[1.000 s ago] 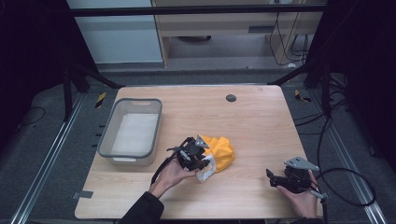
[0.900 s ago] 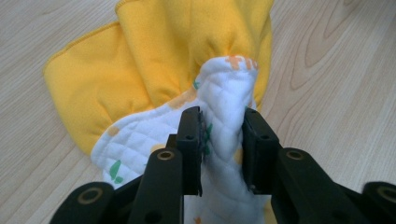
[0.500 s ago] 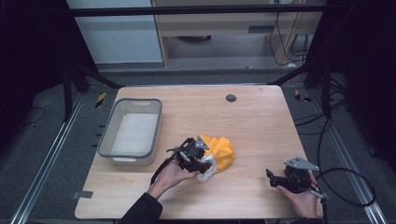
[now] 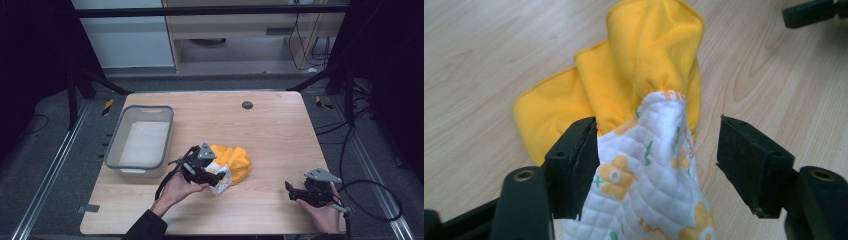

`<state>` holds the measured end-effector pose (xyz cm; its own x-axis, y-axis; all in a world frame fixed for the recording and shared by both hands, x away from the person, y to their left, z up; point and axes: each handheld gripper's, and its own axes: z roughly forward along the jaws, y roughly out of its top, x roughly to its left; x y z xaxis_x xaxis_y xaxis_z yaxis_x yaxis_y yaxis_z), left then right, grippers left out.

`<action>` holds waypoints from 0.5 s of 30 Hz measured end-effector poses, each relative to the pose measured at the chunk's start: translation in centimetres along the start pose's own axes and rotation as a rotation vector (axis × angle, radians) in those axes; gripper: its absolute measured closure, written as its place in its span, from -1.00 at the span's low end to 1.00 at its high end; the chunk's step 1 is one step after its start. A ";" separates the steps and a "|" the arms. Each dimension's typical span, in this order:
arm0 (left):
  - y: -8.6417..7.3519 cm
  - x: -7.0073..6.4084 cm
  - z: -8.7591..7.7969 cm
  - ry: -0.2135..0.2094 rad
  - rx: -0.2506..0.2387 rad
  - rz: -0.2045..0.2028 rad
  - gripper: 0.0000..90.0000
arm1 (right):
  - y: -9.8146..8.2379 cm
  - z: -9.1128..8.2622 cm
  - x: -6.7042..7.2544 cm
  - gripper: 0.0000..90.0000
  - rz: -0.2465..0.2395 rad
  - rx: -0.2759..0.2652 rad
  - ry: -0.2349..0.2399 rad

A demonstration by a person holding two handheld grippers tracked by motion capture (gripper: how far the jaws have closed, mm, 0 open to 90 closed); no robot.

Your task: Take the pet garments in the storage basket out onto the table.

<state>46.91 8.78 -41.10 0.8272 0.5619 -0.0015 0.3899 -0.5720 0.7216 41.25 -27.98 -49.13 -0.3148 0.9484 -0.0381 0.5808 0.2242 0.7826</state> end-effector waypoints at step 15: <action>-3.2 1.9 -4.3 0.103 -0.107 -0.084 -0.41 | 0.0 -0.1 -0.1 -0.72 0.003 -0.004 -0.004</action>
<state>45.48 14.20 -40.44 0.7456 0.6664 0.0021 0.4058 -0.4566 0.7917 41.20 -28.08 -49.07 -0.3105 0.9498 -0.0383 0.5784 0.2208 0.7853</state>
